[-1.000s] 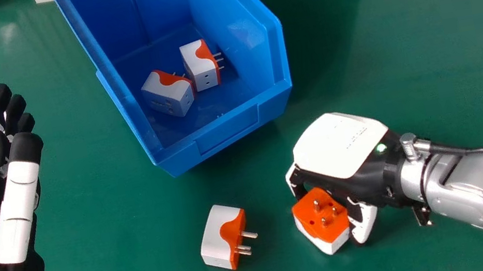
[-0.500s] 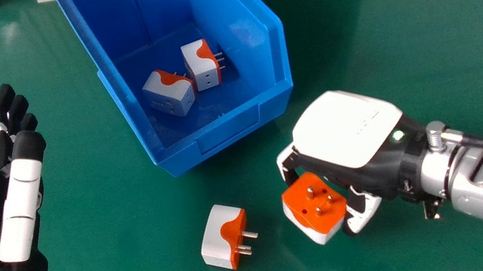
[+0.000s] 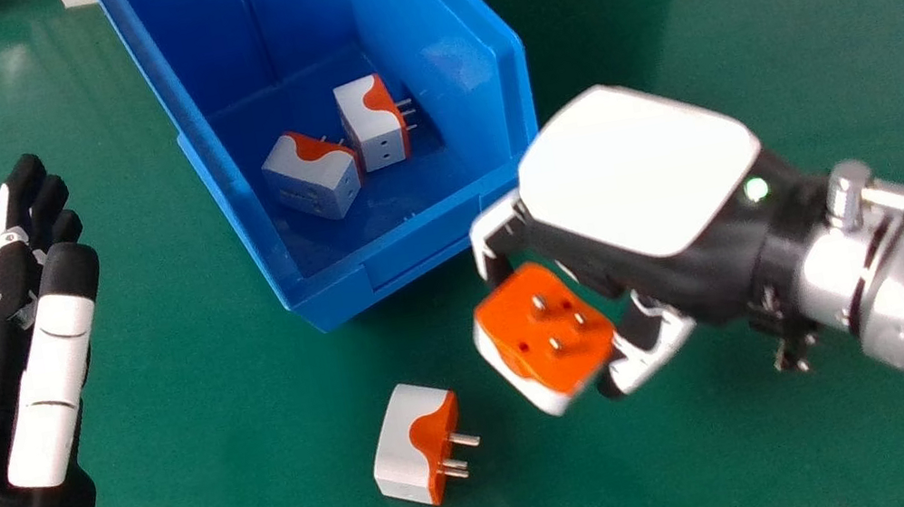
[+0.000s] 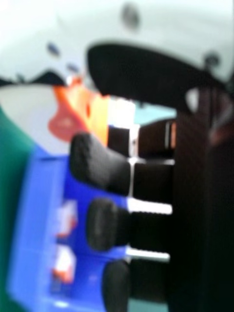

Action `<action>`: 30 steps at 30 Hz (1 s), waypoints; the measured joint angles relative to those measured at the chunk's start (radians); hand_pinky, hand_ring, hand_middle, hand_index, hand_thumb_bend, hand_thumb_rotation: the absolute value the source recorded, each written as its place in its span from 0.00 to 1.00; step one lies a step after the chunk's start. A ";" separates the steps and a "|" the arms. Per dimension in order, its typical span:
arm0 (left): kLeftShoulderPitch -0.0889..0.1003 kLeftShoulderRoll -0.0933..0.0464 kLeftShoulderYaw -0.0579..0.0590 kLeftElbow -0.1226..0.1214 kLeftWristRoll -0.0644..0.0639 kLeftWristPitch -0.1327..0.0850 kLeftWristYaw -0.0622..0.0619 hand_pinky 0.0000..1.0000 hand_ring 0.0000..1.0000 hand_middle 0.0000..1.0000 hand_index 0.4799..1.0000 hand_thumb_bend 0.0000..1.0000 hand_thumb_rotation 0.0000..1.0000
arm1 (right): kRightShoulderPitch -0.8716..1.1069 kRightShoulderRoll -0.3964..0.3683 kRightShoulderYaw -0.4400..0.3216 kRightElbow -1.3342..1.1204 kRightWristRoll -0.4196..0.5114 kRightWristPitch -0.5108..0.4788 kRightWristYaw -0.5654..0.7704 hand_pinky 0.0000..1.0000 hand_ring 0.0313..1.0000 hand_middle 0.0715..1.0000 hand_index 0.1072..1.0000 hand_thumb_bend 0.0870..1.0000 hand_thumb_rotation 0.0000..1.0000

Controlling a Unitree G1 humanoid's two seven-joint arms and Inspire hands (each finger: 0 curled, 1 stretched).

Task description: Pick all objects and put in blue box

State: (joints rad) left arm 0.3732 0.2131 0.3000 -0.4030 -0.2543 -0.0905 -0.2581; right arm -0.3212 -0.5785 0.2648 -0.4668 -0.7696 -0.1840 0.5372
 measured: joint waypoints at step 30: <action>-0.041 -0.003 -0.012 0.037 0.017 -0.022 -0.002 1.00 1.00 0.99 0.96 0.76 1.00 | -0.581 0.356 0.204 0.717 -0.253 0.172 -0.206 0.16 0.21 0.30 0.42 0.44 0.10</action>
State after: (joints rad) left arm 0.3318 0.2101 0.2881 -0.3661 -0.2372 -0.1126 -0.2597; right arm -0.9022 -0.2225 0.4688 0.2505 -1.0223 -0.0119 0.3311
